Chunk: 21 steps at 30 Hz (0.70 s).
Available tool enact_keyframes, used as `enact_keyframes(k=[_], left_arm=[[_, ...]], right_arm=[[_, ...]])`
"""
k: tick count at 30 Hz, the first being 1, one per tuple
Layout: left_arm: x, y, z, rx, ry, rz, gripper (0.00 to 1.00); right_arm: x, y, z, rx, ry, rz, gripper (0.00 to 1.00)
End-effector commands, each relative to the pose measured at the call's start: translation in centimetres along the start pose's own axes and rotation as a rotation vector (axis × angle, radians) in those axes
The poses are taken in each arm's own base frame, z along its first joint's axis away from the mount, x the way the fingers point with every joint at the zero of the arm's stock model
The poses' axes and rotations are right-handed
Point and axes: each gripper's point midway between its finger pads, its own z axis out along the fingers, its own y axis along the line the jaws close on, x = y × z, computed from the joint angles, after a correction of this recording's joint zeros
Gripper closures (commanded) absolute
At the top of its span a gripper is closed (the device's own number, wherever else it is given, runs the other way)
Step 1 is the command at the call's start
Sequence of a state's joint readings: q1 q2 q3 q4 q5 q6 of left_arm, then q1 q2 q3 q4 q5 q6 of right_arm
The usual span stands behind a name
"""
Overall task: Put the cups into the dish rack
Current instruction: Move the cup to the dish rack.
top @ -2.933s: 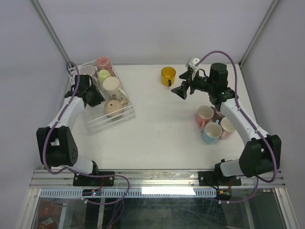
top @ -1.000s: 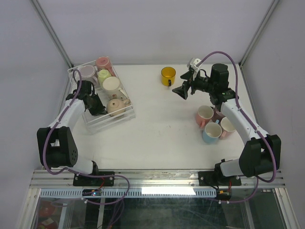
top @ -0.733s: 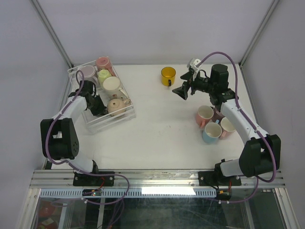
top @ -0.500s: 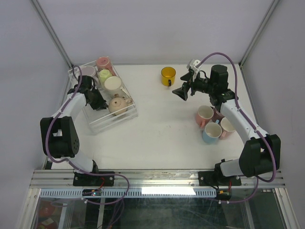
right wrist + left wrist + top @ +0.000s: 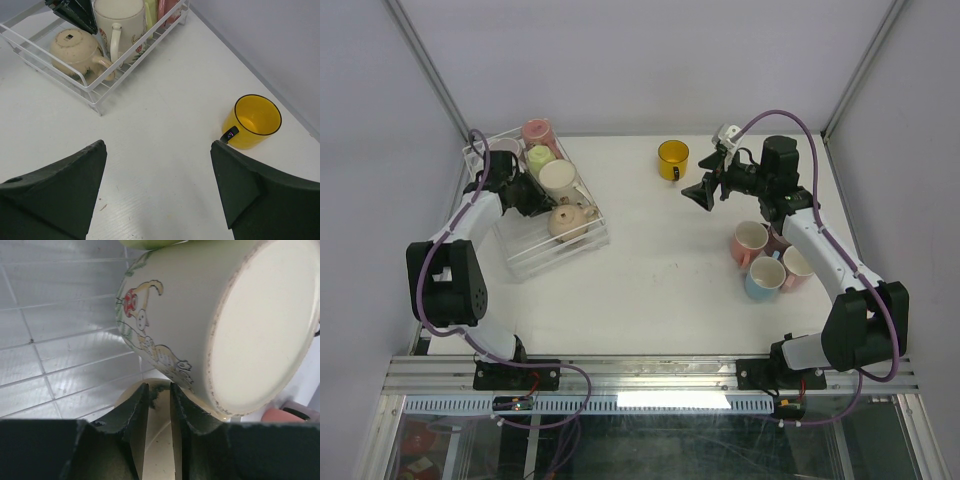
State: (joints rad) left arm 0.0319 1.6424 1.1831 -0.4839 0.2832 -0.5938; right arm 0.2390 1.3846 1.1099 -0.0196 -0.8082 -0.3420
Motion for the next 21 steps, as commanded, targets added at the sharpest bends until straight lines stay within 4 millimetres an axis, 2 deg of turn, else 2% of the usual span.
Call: enact_keyframes(k=[1, 4, 7, 11, 13, 18, 21], left_arm=[[-2.3, 0.4, -2.1, -0.085, -0.128, 0.049, 0.73], [-2.6, 1.5, -3.8, -0.127, -0.173, 0.07, 0.7], [-1.2, 1.8, -4.5, -0.106, -0.134, 0.108, 0.72], [1.7, 2.3, -4.8, -0.078, -0.049, 0.128, 0.85], [2.5, 2.3, -5.7, -0.071, -0.034, 0.141, 0.88], [4.8, 2.6, -5.2, -0.039, 0.066, 0.14, 0.9], [5.7, 2.5, -4.0, -0.011, 0.129, 0.123, 0.89]], right_arm=[[-2.1, -0.3, -0.8, 0.022, -0.05, -0.059, 0.12], [-2.0, -0.3, -0.7, 0.021, -0.047, -0.056, 0.12], [-1.8, -0.3, -0.7, 0.021, -0.043, -0.054, 0.12], [-1.7, -0.4, -0.7, 0.018, -0.042, -0.051, 0.12], [-1.7, -0.4, -0.6, 0.017, -0.042, -0.051, 0.12], [-1.6, -0.4, -0.5, 0.015, -0.045, -0.045, 0.12], [-1.5, -0.4, -0.5, 0.016, -0.045, -0.045, 0.12]])
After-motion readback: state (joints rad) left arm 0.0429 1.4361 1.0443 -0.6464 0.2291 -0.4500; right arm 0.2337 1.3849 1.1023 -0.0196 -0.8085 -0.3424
